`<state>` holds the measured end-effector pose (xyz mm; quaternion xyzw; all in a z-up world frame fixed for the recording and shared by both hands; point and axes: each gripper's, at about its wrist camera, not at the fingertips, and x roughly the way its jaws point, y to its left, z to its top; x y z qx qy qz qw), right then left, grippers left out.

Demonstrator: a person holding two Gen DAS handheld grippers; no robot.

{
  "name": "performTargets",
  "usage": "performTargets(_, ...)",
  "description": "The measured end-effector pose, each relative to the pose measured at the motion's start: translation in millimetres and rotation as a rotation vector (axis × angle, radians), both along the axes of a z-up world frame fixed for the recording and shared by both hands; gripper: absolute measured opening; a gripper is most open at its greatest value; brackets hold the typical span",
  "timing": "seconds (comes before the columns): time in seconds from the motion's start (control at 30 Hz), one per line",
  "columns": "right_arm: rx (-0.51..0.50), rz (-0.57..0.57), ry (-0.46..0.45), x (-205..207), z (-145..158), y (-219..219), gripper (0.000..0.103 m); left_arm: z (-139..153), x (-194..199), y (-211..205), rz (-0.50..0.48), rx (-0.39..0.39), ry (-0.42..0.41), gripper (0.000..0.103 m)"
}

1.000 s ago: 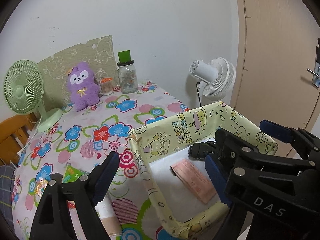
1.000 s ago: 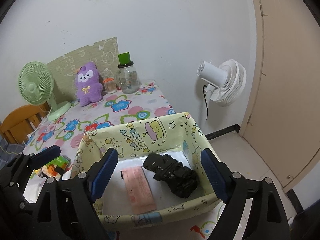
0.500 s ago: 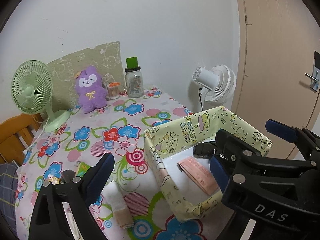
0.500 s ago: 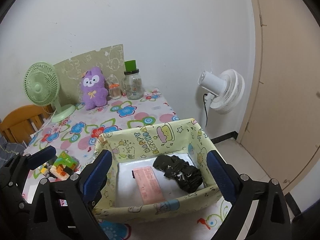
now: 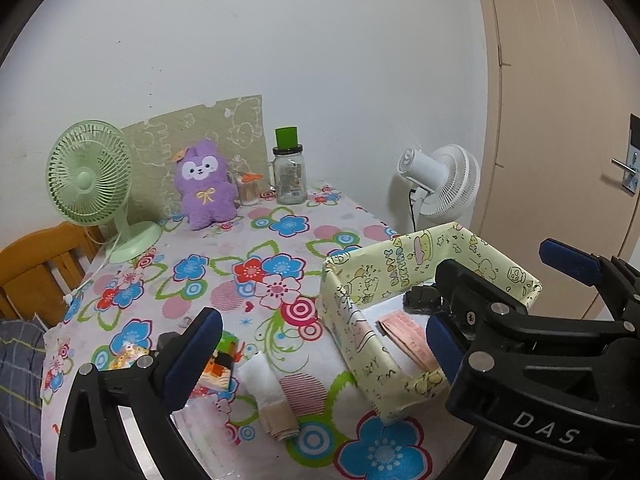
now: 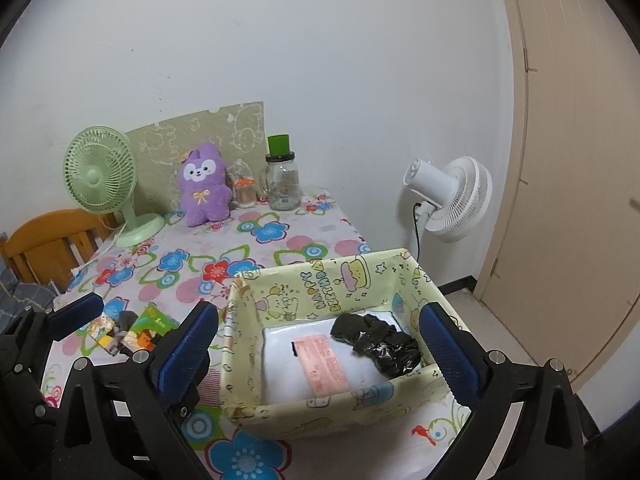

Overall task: Organize soft objects
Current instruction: 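Withdraw both tools from the paper box back over the table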

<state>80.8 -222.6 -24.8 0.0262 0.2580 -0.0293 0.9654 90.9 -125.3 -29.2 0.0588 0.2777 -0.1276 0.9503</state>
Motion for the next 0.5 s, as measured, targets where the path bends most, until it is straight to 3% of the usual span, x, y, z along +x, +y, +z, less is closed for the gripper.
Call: performTargets(0.5,-0.025,0.038,-0.038,-19,11,29,0.103,9,-20,28,0.031,-0.018,-0.034,0.103)
